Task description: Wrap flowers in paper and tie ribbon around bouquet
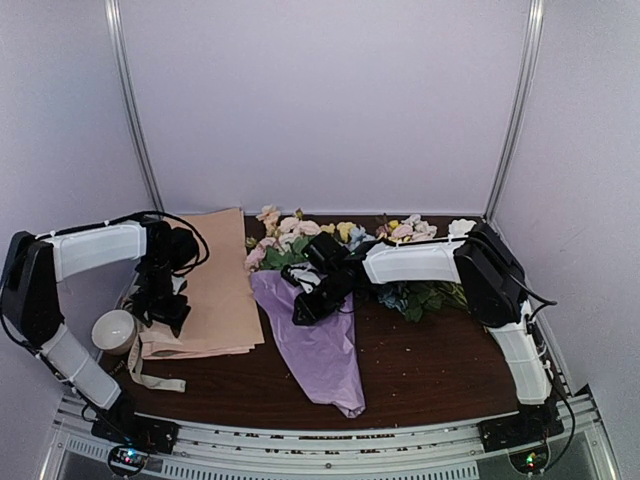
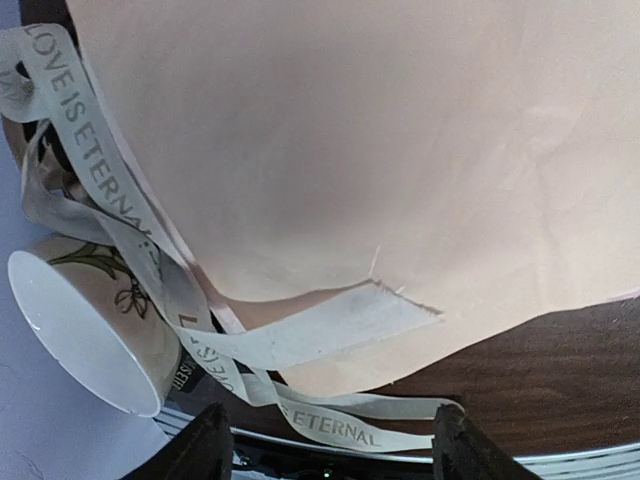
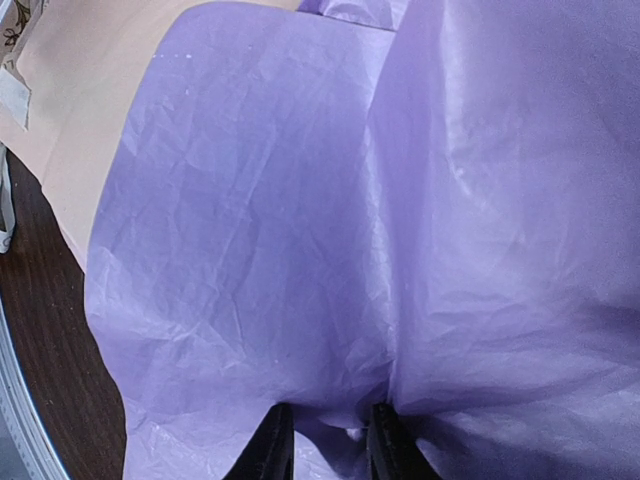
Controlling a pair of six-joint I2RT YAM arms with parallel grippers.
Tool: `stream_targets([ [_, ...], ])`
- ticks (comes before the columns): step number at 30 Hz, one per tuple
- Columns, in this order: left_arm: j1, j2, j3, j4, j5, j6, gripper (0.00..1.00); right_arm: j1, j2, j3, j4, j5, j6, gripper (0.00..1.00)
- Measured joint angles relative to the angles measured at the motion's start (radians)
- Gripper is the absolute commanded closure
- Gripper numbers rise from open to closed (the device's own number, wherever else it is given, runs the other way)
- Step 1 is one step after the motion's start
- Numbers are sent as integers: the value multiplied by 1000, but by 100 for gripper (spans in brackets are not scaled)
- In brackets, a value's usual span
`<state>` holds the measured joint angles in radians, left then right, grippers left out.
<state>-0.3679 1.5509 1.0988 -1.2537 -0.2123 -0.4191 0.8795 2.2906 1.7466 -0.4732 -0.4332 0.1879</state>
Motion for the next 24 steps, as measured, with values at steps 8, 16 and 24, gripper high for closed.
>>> stream_targets([
  [8, 103, 77, 23, -13, 32, 134, 24, 0, 0, 0, 0, 0, -3, 73],
  [16, 137, 199, 55, 61, 70, 201, 24, 0, 0, -1, 0, 0, -7, 73],
  [24, 137, 244, 40, 74, 69, 207, 34, 0, 0, -1, 0, 0, -9, 73],
])
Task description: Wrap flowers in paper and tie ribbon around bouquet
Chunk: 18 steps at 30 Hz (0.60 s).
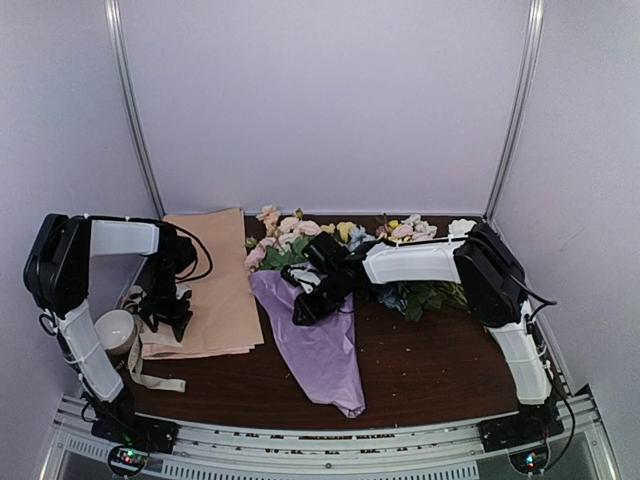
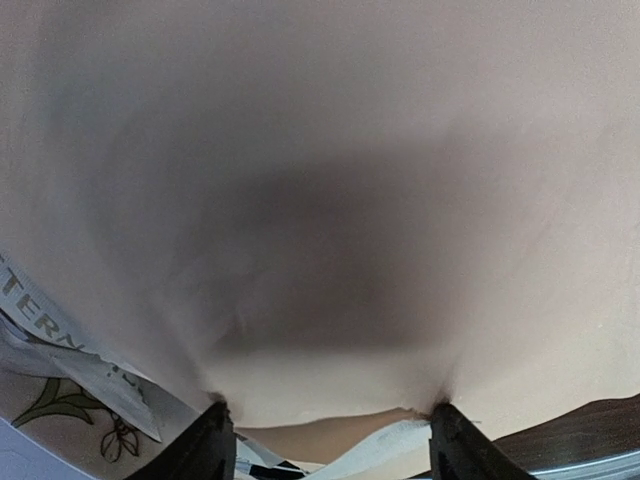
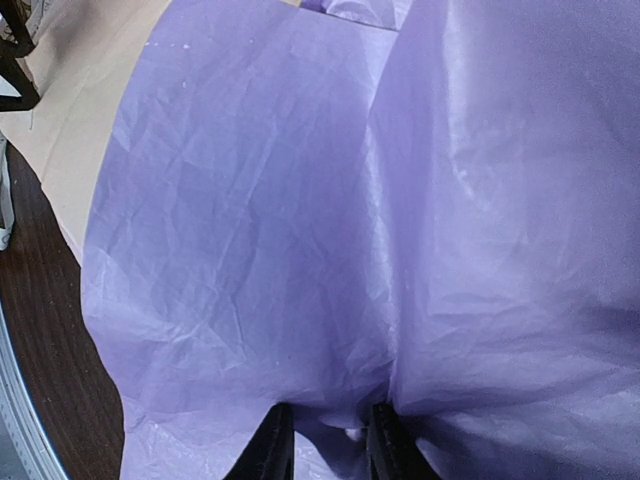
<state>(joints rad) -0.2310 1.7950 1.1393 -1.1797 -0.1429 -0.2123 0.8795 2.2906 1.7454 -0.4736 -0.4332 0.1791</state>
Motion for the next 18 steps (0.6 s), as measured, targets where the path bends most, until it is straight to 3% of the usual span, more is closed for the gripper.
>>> stream_targets([
  [9, 0, 4, -1, -36, -81, -43, 42, 0, 0, 0, 0, -1, 0, 73],
  [12, -1, 0, -11, -50, -90, -52, 63, 0, 0, 0, 0, -1, 0, 74],
  [15, -2, -6, -22, -56, -96, -60, 95, 0, 0, 0, 0, -1, 0, 74],
  [16, -2, -7, -24, -58, -96, -63, 100, 0, 0, 0, 0, -1, -1, 74],
  [18, -5, -11, -26, -61, -99, -66, 100, 0, 0, 0, 0, -1, -1, 74],
])
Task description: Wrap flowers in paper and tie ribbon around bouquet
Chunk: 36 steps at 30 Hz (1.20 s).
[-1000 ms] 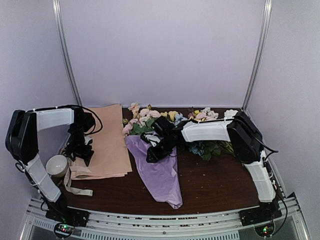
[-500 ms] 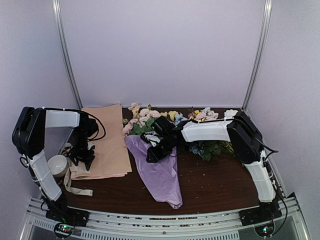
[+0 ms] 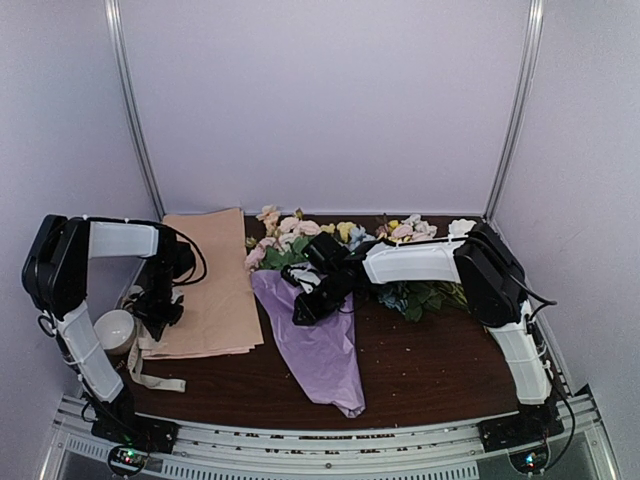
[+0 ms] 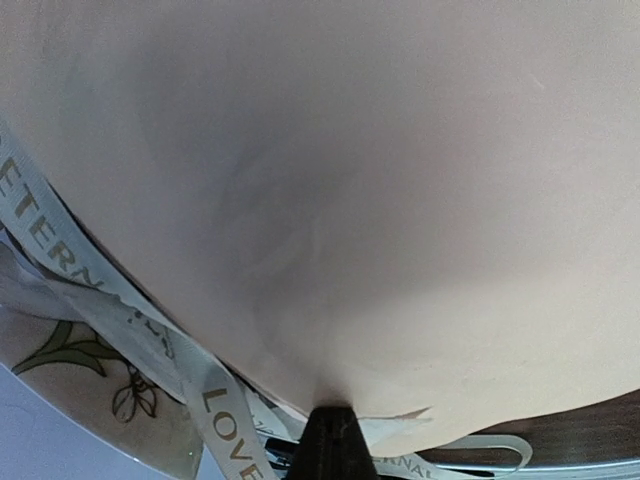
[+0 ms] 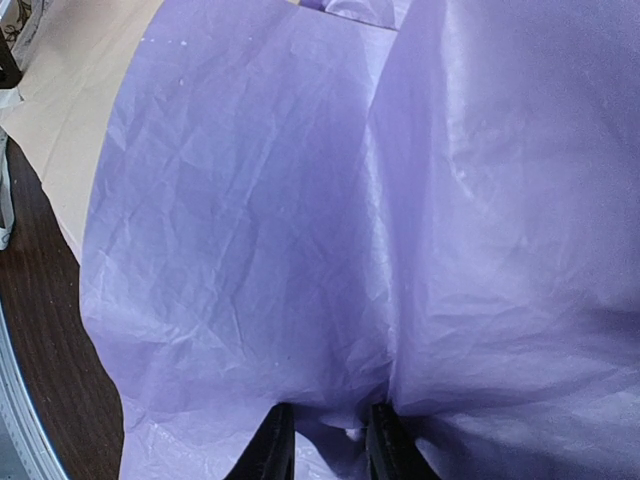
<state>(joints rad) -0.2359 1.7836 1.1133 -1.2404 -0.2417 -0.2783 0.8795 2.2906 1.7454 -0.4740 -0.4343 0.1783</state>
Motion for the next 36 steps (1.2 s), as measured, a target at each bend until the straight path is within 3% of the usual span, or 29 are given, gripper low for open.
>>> stream_targets([
  [15, -14, -211, 11, -2, 3, -19, 100, 0, 0, 0, -2, 0, -14, 74],
  [21, -93, -324, 119, 37, 38, 0, 100, 0, 0, 0, -2, -2, -15, 74],
  [25, -331, -371, 292, 124, 126, 73, 100, -3, 0, 0, -2, -15, -14, 74],
  [30, -705, -266, 768, 209, 229, 185, 100, -7, 2, 3, -5, -29, -13, 74],
  [32, -794, -186, 987, 241, 293, 232, 100, -10, 5, 4, -5, -39, -11, 74],
  [36, -866, -94, 1191, 313, 445, 286, 100, -15, 6, 4, -4, -55, -5, 74],
])
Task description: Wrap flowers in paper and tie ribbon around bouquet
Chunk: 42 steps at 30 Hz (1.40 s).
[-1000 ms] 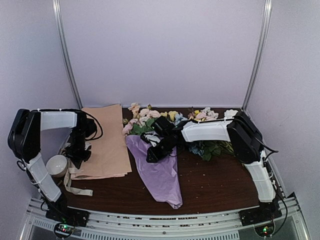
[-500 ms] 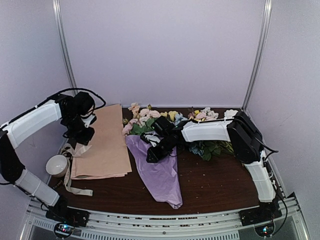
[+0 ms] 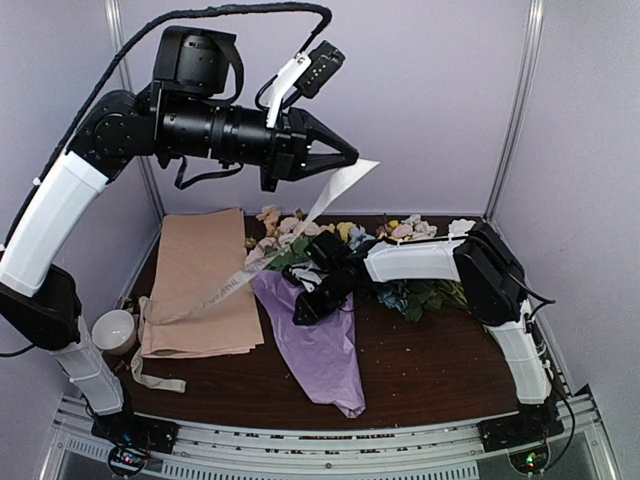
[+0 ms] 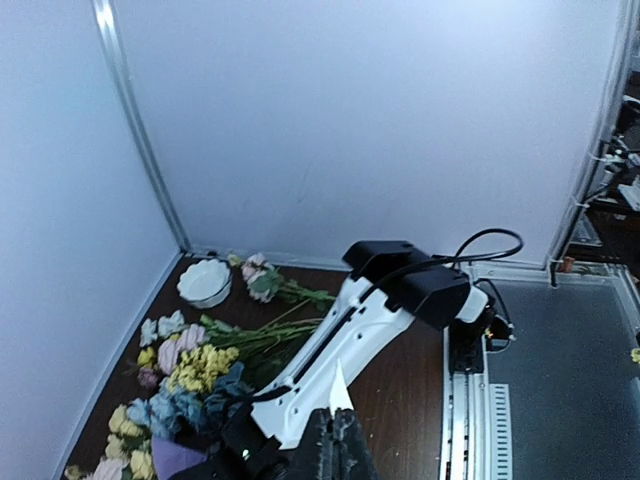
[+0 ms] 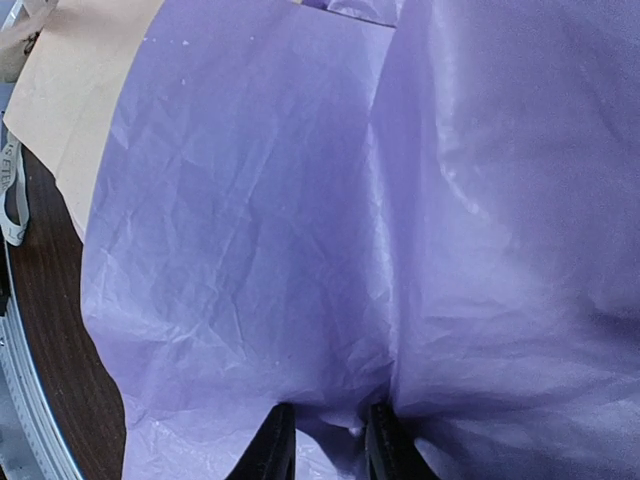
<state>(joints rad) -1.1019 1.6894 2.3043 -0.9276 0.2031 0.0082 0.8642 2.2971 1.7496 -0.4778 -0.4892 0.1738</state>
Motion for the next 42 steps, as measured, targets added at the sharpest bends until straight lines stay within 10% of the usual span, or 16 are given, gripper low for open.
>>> stream_targets([
  [7, -8, 26, -60, 129, 172, 25, 100, -6, 3, 0, 3, -18, 13, 74],
  [15, 69, -65, -672, 410, 222, -85, 97, -18, 4, -3, 13, -55, 37, 74],
  [19, 131, -74, -896, 490, 214, -146, 41, -21, 4, -8, 24, -69, 54, 74],
  [24, 133, -98, -963, 512, 142, -156, 11, -25, 4, -13, 33, -80, 70, 74],
  [32, 250, -260, -1140, 605, -85, -364, 10, -27, 4, -21, 48, -88, 91, 74],
  [42, 432, 46, -1266, 658, -119, -727, 5, -27, 4, -24, 51, -88, 93, 73],
])
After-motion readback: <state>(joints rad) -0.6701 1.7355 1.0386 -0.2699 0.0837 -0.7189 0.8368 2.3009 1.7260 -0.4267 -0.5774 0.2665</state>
